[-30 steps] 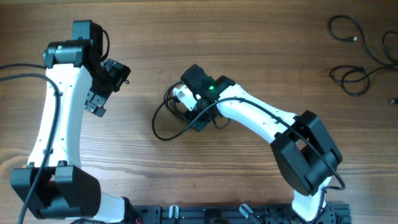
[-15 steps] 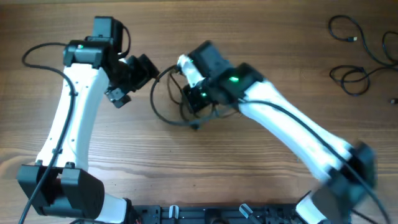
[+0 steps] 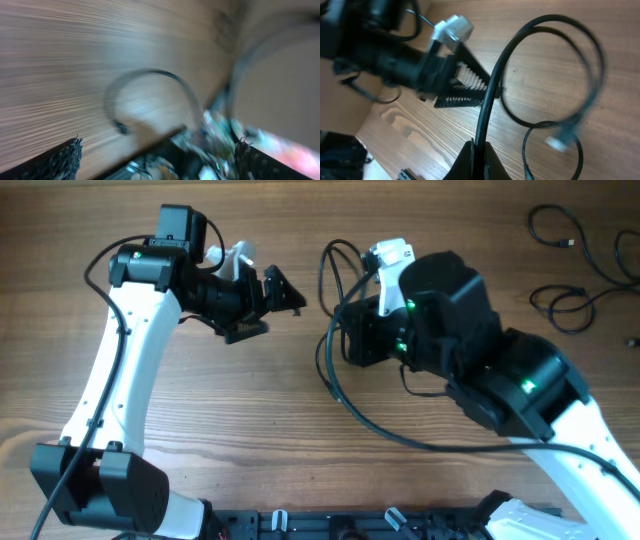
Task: Untangle cables
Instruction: 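Move the right gripper to the small cable coil at center, then grasp the black cable coil with the right gripper and lift it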
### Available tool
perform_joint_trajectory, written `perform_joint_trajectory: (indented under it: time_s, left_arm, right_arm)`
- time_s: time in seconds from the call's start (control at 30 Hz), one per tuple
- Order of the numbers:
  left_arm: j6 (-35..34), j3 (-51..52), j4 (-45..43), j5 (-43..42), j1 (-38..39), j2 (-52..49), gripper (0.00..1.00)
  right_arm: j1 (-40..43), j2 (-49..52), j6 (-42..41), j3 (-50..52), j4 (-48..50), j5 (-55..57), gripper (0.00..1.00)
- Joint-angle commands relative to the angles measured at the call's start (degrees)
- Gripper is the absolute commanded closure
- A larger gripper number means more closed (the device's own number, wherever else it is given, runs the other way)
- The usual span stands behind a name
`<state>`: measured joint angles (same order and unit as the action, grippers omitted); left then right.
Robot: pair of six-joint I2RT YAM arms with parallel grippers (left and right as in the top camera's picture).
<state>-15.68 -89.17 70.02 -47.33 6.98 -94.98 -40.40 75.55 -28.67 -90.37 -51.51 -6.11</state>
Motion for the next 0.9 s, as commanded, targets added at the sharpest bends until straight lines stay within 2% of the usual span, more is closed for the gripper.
perform_joint_trajectory:
  time_s: [0.0, 0.07, 0.23, 0.33, 0.4, 0.43, 0.47, 0.57, 0.7, 0.8, 0.87]
  left_arm:
    - [11.91, 0.31, -0.09, -13.09, 0.04, -0.42, 0.01]
    - [12.87, 0.31, 0.07, -13.11, 0.04, -0.42, 0.01]
    - [15.47, 0.31, -1.51, -13.09, 0.07, -0.42, 0.0]
    - [15.47, 0.31, -4.72, -13.09, 1.75, -0.42, 0.0]
    - [15.5, 0.31, -6.54, -12.81, 3.89, -0.42, 0.0]
    - [15.47, 0.31, -8.17, -10.91, 5.05, -0.42, 0.0]
    - [15.43, 0.31, -10.32, -5.35, 6.34, -0.42, 0.0]
    - [15.45, 0.31, -10.73, -1.88, 7.61, -0.44, 0.0]
    - [14.73, 0.31, -11.43, 7.56, 7.69, -0.44, 0.0]
    - [2.75, 0.31, -12.98, 18.82, 7.65, -0.44, 0.0]
    - [-1.84, 0.31, -14.43, 21.59, 7.63, -0.44, 0.0]
  right_arm:
    - [0.04, 1.62, -7.04, 0.07, 0.07, 7.63, 0.96]
    - [1.27, 1.6, -9.4, 0.04, 0.13, 11.76, 0.96]
    - [3.96, 2.82, -9.99, 0.07, 2.12, -2.23, 0.96]
    - [3.96, 4.46, -16.04, 0.07, 4.07, -4.92, 0.96]
    - [3.96, 5.77, -16.5, 0.07, 5.86, -7.56, 0.96]
    - [3.96, 6.71, -16.48, 0.07, 7.17, -10.8, 0.96]
    - [3.96, 7.26, -16.48, 0.07, 7.54, -11.82, 0.96]
    - [3.96, 7.39, -16.48, 0.07, 7.85, -12.0, 0.96]
    - [4.13, 7.04, -16.35, 0.04, 8.31, -12.0, 0.96]
    - [4.48, 6.12, -16.15, 0.04, 9.05, -14.56, 0.96]
    - [4.5, 4.57, -10.05, 0.04, 10.99, -20.65, 0.96]
